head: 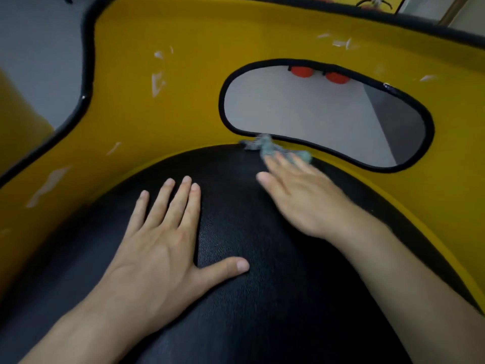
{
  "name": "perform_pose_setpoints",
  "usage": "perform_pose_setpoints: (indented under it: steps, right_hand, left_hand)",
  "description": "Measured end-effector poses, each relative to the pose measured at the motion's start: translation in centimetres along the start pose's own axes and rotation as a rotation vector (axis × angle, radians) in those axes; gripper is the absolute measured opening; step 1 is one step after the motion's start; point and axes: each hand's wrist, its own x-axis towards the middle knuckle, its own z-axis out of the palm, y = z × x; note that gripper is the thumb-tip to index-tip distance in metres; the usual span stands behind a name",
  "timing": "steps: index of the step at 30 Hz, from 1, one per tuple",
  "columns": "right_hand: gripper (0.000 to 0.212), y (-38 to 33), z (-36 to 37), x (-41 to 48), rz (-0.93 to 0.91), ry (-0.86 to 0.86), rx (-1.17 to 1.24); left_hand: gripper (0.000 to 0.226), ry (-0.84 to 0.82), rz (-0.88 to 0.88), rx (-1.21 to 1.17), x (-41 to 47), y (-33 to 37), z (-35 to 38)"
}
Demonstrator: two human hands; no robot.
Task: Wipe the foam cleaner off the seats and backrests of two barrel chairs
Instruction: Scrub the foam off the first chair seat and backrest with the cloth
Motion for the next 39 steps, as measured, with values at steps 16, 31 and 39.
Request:
perform_pose_setpoints:
  steps: [16, 31, 39]
  right_hand:
    - [0.063, -0.7, 0.0, -1.7, 0.015, 0.022, 0.036]
    - [0.058, -4.3, 1.2, -6.1, -0.169, 0.021, 0.176]
    - [0.06, -4.6, 2.2, -5.3, -0.136, 0.1, 0.135]
  left_hand:
    - [0.124, 0.064, 0.055, 0.087, 0.3, -0.6, 1.5]
    - [0.126, 0.149, 0.048, 0.112, 0.8, -1.1, 2.8]
    - [0.129, 0.145, 0.05, 0.108, 1.1, -1.4, 3.1]
